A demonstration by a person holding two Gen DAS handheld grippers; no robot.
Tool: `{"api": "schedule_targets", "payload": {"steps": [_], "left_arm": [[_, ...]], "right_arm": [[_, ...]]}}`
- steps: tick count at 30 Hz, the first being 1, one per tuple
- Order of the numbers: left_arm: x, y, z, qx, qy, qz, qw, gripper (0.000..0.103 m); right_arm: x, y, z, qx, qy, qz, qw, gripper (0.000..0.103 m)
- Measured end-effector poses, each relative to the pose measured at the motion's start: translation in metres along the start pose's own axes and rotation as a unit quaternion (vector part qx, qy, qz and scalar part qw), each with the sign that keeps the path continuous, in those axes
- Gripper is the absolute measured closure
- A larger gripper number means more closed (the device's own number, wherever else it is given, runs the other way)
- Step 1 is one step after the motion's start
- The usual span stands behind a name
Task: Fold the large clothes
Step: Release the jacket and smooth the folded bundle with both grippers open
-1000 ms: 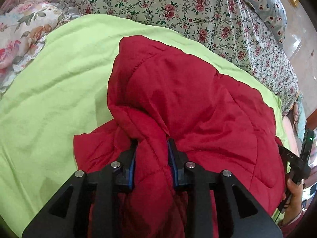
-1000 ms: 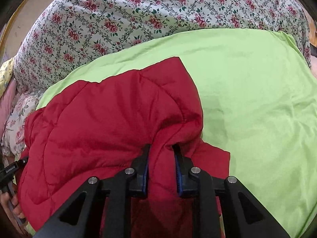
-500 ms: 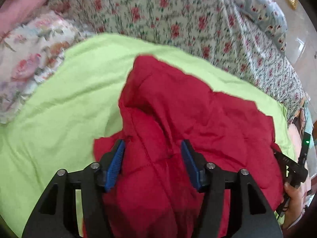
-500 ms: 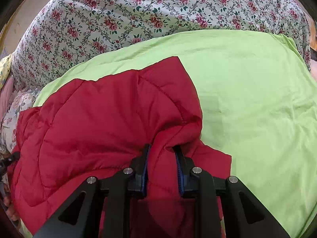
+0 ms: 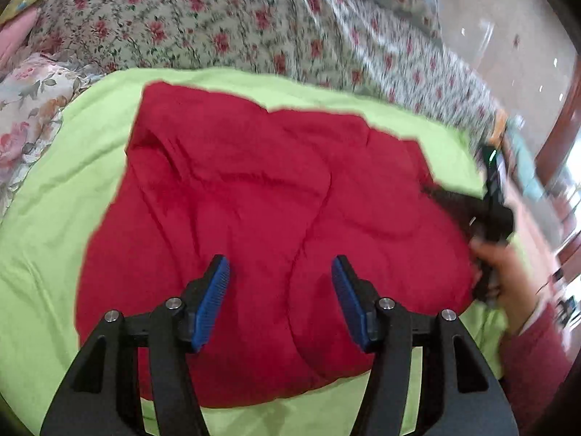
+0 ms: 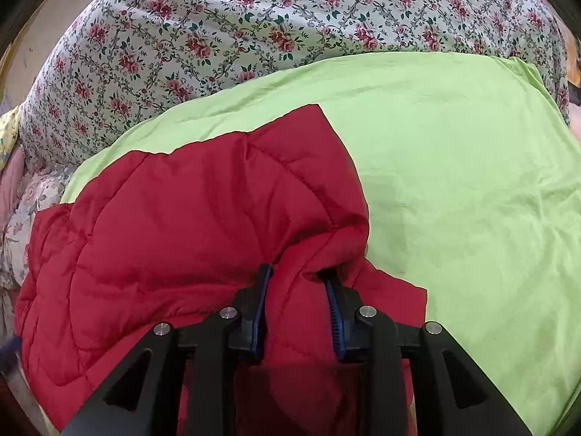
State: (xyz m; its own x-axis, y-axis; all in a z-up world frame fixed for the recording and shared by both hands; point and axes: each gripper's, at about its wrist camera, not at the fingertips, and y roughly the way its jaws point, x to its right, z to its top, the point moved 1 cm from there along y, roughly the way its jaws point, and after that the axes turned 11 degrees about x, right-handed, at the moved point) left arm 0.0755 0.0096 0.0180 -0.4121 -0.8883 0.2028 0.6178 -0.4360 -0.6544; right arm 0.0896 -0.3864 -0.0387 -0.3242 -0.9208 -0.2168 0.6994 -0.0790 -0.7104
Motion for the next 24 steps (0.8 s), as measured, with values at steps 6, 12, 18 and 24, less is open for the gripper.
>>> {"api": "schedule_targets", "payload": {"steps": [6,12,18,24], "left_arm": [[-0.007,0.022,-0.005,-0.012,0.004,0.027,0.9996,0.045],[-0.01,0.027,-0.009,-0.007,-0.005,0.035,0.9994,0.045],[-0.01,0.029,-0.011,-0.005,-0.001,0.043,0.9991,0.045],[-0.008,0.026,-0.01,-0.006,-0.001,0.05,0.9987,0.045]], "right_arm": [[0.006,-0.03,0.004,0.023,0.028,0.019,0.999,0.052],[-0.011,-0.107,-0.004,0.092,0.007,0.033,0.995,0.039],[-0.059,-0.123,-0.049,0.046,-0.057,0.097,0.993,0.038],[-0.082,-0.087,-0.082,0.013,-0.137,0.035,0.99,0.04]]}}
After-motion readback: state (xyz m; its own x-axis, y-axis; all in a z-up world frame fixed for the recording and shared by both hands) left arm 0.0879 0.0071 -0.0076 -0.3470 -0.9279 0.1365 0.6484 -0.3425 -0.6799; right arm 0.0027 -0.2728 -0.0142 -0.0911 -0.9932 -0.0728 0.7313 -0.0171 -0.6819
